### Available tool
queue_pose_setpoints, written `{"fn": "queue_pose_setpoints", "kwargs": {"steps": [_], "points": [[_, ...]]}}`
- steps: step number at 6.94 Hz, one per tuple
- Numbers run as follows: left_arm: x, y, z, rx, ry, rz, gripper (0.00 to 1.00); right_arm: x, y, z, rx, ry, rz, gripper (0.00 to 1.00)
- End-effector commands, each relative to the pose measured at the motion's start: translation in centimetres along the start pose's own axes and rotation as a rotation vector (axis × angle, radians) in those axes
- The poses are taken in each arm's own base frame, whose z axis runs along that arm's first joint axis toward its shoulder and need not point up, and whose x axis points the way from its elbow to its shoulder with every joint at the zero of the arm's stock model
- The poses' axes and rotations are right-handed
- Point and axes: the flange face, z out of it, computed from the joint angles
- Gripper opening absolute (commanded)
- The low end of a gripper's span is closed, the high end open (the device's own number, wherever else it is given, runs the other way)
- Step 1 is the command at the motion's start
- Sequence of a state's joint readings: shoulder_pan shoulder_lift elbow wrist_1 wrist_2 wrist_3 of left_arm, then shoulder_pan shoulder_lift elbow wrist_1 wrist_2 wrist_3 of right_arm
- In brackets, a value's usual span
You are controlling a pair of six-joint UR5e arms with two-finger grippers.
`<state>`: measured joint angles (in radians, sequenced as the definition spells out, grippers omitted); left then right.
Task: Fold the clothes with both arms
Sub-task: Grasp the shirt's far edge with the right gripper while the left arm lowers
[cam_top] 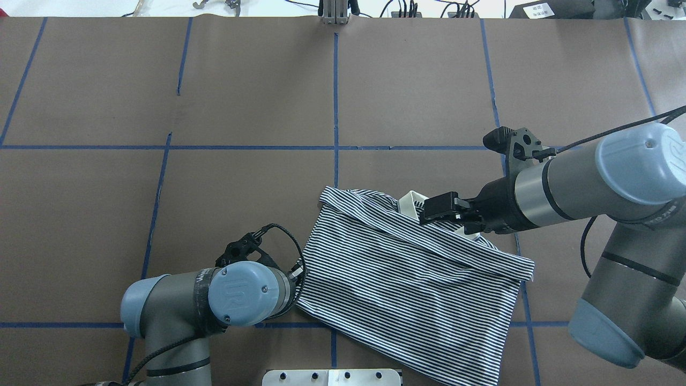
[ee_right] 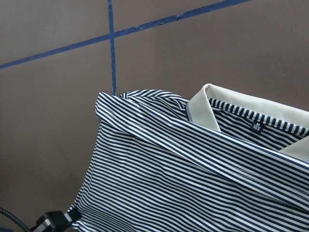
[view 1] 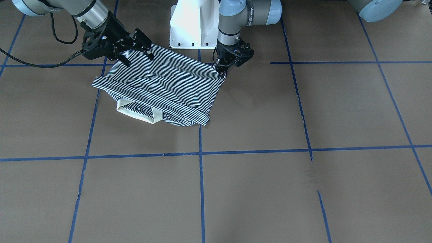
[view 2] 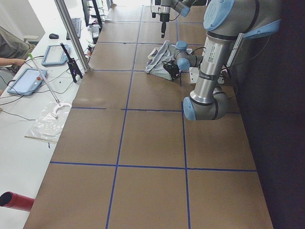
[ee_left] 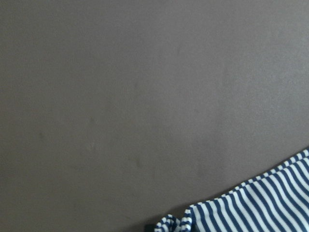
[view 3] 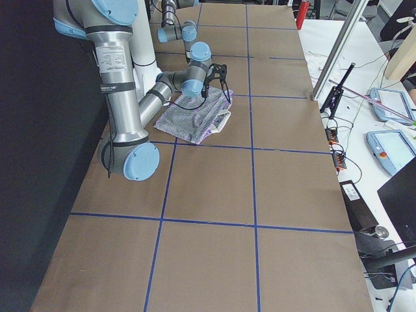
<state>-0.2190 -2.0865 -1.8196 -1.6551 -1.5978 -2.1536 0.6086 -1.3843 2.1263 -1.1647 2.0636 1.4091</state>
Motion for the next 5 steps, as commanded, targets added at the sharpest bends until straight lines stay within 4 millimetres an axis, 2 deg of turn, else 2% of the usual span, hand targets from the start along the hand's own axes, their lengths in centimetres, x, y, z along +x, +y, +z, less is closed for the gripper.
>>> {"fn": "queue_pose_setpoints", "kwargs": {"steps": [1, 2, 4, 5], "points": [[0.5, -0.9, -0.9, 0.016, -0.008, 0.022, 0.0, 0.5, -0.2, -0.1, -0.002, 0.005, 0.009, 1.0], [2.0, -4.0, -1.8, 0.05, 0.015, 0.034, 0.0, 0.2, -0.2, -0.2, -0.002, -0.004, 0.002, 1.0], [5.1, -12.4, -3.7, 0.148, 0.054, 0.09, 0.0, -0.1, -0.2, -0.4, -0.001, -0.012, -0.002, 1.0], [6.3, -16.0, -3.9, 0.193, 0.056, 0.113, 0.0, -0.1, -0.2, -0.5, 0.007, -0.012, -0.004, 1.0]]}}
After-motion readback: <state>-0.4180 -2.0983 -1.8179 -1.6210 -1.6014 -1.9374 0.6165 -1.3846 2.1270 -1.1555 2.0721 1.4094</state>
